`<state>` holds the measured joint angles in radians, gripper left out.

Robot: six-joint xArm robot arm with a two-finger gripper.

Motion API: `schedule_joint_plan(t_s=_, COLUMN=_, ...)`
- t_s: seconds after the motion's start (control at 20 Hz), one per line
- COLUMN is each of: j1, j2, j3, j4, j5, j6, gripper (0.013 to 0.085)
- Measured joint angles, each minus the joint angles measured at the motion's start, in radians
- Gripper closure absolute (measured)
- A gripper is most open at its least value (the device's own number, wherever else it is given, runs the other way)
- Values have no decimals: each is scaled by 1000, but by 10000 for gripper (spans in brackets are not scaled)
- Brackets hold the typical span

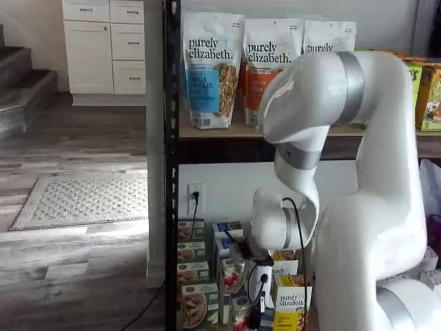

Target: Pick up the blue and white box that is on the bottom shelf, the second box from the left

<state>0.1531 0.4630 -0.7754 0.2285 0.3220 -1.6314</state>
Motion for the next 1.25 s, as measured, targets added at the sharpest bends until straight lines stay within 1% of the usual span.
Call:
schedule_joint_plan(t_s=0.15, j1=16, j2=-72, j3=56, j4=26, j5=18, j6=-7, gripper=530)
schedule_joint_plan(t_s=0.25, j1=24, j2=-120, j3=83, j4=20, j5=43, j6=9, gripper=530)
schedule_joint_plan(t_s=0.45, j1=36, j2=-216, j3=126, j4=-40, j5=98, j6=82, gripper=530)
schedule_joint_plan(t_s=0.6, j1=45, j2=-283, j3=145, j4=-74, j5=145, j6=126, gripper=530)
schedule_joint_plan(t_s=0.9, j1=62, j2=-413, j3=132, j4=-137, j5=324, j6=209, gripper=530)
schedule_joint_plan(t_s=1.05, j1=71, j2=-460, j3=128, j4=-183, j5=370, j6=258, gripper=530)
schedule_joint_plan(t_s=1.15, j1=72, j2=-481, j3=125, j4=-196, j5=392, j6=271, gripper=530)
schedule_joint_plan(t_s=1.25, j1=70, j2=-501, j3=121, j4=-194, j5=415, j6=268, gripper=530)
